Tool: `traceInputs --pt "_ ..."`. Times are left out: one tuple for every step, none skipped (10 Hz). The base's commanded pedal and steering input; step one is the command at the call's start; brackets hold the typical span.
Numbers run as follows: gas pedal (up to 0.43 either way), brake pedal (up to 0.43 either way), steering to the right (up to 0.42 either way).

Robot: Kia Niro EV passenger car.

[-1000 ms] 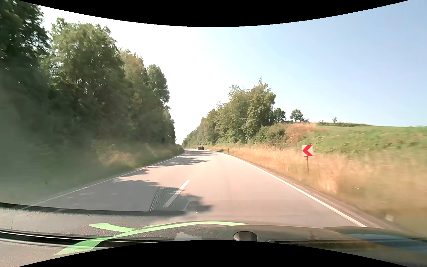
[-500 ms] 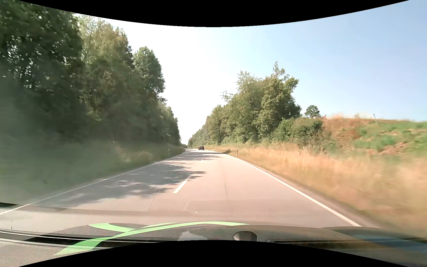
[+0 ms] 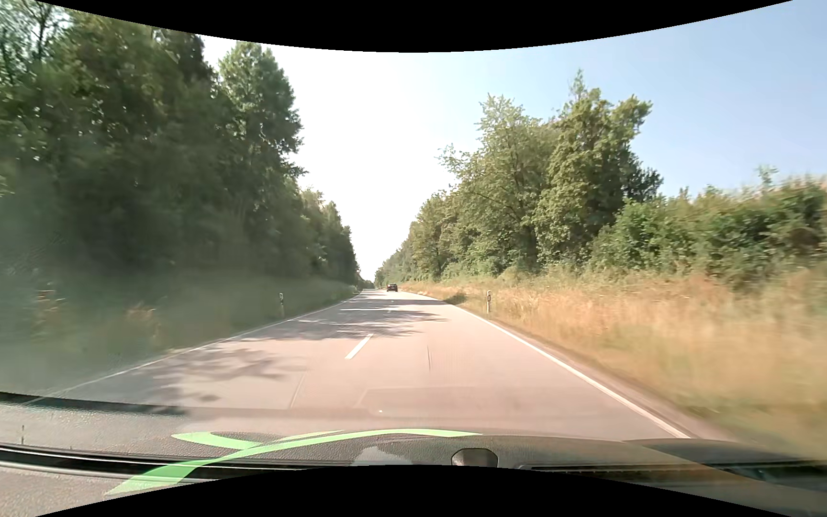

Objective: Follow the waypoints while adhering to traffic rules and regulations

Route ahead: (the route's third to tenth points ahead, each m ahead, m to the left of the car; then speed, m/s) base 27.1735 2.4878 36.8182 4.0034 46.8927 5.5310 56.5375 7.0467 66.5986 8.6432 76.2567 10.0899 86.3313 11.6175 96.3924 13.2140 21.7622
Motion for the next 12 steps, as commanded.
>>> traceInputs --pt "0.339 0.000 -0.021" --pt "0.350 0.000 -0.021" --pt "0.358 0.000 -0.021" --pt "0.358 0.000 -0.021" --pt "0.358 0.000 -0.021" --pt "0.358 0.000 -0.021" --pt "0.358 0.000 -0.021" --pt "0.358 0.000 -0.021" --pt "0.358 0.000 -0.022" --pt "0.358 0.000 -0.021" --pt "0.358 0.000 -0.022" --pt "0.370 0.000 -0.021"
